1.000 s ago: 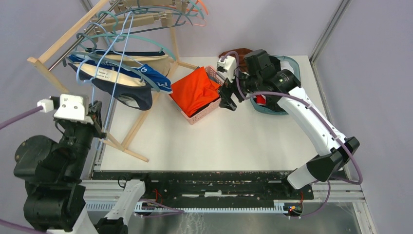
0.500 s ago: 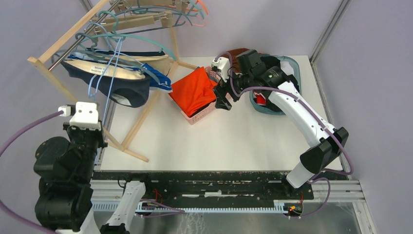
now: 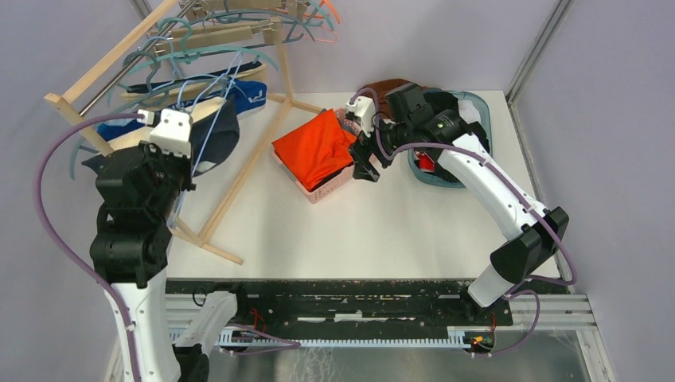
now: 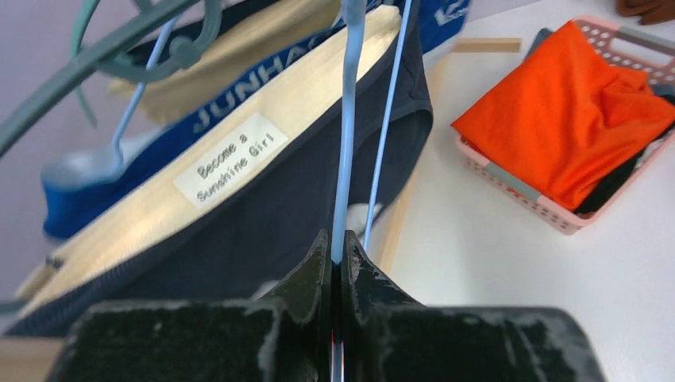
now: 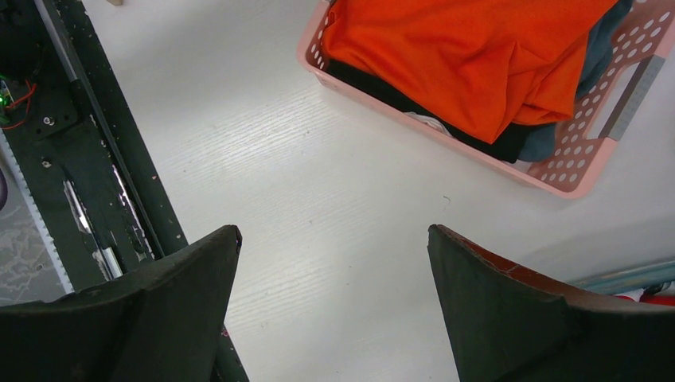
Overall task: Remove the underwear clipped to the hanger
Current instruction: Adjust the hanger.
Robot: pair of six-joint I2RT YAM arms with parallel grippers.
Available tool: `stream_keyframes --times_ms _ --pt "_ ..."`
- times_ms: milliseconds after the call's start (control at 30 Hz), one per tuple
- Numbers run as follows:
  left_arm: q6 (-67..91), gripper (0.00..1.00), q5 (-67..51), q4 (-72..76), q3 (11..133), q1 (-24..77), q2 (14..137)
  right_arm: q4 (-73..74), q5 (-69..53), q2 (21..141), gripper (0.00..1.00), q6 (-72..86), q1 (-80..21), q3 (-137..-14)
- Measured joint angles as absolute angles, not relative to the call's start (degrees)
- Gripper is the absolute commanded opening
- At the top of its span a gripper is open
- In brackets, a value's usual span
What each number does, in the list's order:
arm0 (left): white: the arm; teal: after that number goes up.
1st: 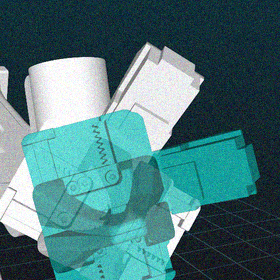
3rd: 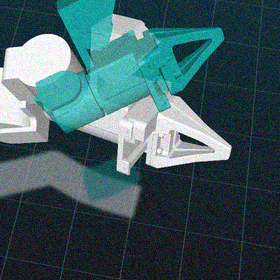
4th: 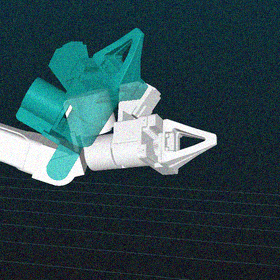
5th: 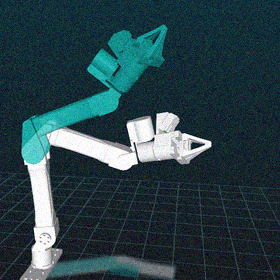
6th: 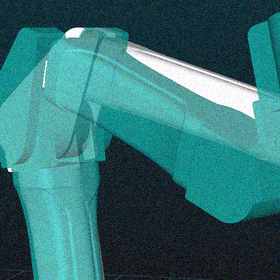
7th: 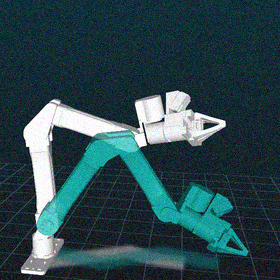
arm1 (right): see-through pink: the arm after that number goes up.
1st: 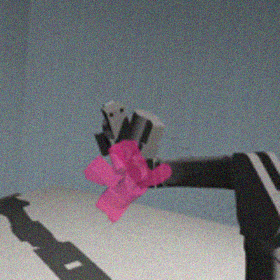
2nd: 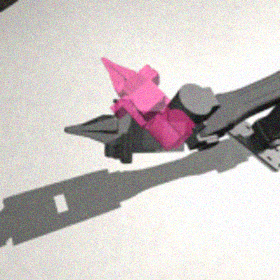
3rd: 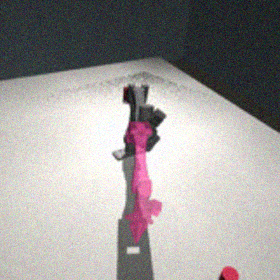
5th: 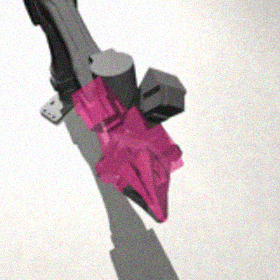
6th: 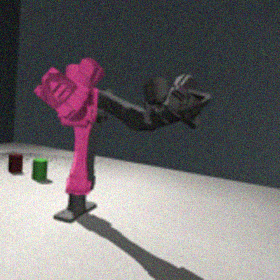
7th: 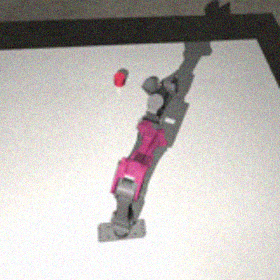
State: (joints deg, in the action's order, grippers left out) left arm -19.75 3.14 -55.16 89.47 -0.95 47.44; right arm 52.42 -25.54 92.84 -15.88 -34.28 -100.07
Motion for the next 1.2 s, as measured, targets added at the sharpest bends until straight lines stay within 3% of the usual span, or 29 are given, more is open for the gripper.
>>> stream_keyframes --times_ms 467,700,900,1200 --pt "-12.8 0.03 -22.7 -52.4 100.0 -1.1 52.4 54.5 -26.0 92.8 0.95 -15.4 -35.1 -103.5" --pt "3.0 0.03 -31.0 -36.3 94.3 -1.1 58.2 49.3 -26.7 90.0 0.96 -12.6 -38.5 -106.2" --pt "20.1 0.03 -28.9 -20.5 90.3 1.5 66.6 44.5 -25.1 88.3 0.94 -9.8 -41.7 -106.5" --pt "30.8 0.03 -14.5 -17.5 90.5 19.7 77.5 40.6 -24.9 93.0 0.84 -1.7 -44.9 -112.6"
